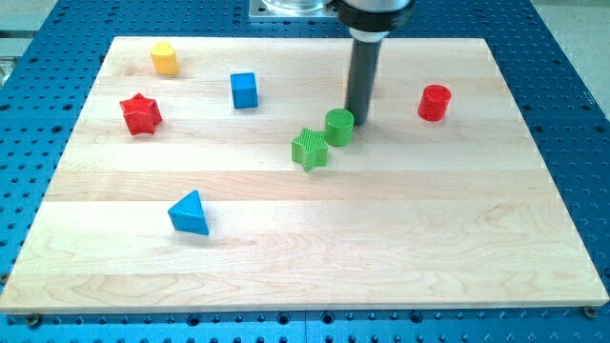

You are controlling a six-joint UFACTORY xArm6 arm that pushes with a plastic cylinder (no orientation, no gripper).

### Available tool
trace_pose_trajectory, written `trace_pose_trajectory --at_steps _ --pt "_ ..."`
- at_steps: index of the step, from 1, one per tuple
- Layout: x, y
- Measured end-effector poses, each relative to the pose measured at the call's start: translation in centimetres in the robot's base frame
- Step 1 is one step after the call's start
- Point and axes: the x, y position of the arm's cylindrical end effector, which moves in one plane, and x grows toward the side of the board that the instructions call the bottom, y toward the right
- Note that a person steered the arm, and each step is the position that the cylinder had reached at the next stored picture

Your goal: Move the blue cube above the green star

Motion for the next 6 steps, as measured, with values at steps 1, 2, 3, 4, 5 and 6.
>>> trace_pose_trajectory --at_steps 1,2,3,4,5,6 --pt "-0.4 -5.6" --pt "0.5 -10.3" --pt "-0.9 -13.8" --pt "-2.9 -19.0" --pt "-7.3 -14.4" --pt "-2.6 -8.1"
